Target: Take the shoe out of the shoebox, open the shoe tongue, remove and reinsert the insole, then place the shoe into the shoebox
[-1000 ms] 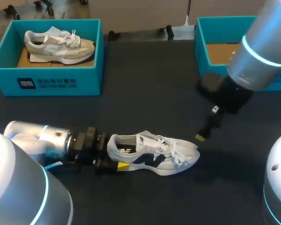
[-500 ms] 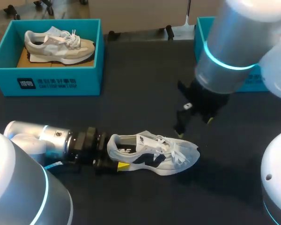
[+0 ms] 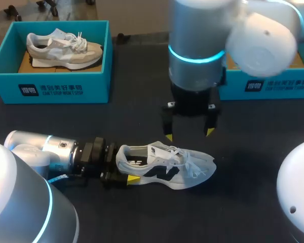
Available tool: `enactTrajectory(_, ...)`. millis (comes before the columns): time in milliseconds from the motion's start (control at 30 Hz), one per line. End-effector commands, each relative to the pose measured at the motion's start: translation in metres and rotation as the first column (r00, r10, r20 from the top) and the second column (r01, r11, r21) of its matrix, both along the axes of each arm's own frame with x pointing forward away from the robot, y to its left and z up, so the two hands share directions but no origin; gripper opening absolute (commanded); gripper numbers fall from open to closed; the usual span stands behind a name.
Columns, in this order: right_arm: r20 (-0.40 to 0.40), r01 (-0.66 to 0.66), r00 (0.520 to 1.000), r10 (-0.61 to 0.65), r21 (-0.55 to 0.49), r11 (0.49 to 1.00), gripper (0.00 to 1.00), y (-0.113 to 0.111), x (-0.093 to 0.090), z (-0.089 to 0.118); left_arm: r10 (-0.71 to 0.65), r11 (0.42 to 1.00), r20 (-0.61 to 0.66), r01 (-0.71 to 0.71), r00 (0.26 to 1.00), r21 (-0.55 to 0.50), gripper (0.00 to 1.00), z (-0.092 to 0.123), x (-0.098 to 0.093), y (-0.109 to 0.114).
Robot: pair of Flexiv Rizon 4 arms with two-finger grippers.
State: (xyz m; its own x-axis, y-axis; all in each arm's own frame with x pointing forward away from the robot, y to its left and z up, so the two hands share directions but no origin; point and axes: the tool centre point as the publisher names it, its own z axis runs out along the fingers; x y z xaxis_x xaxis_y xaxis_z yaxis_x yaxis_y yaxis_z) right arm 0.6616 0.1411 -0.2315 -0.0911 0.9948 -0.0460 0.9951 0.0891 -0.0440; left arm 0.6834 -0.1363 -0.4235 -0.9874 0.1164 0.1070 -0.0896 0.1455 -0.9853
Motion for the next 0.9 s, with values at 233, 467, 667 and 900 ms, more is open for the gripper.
enactTrajectory(233,-0.089,0.010,0.995,-0.048,-0.380,0.925,1.00,0.027,-0.006,-0.010,0.002,1.000,0.000,-0.002,1.000,0.002,0.00,-0.002,0.002,0.000)
enactTrajectory(467,-0.013,0.019,1.000,-0.027,-0.419,0.908,1.00,0.038,-0.015,-0.017,0.002,1.000,0.000,-0.002,1.000,0.002,0.00,-0.002,0.002,0.000)
enactTrajectory(667,0.018,0.050,0.999,-0.047,-0.405,0.913,1.00,0.051,-0.007,-0.027,0.002,1.000,0.000,-0.002,1.000,0.002,0.00,-0.002,0.002,0.000)
enactTrajectory(900,0.053,0.031,0.999,-0.012,-0.377,0.926,1.00,0.069,0.003,-0.041,0.002,1.000,0.000,-0.002,1.000,0.002,0.00,-0.002,0.002,0.000)
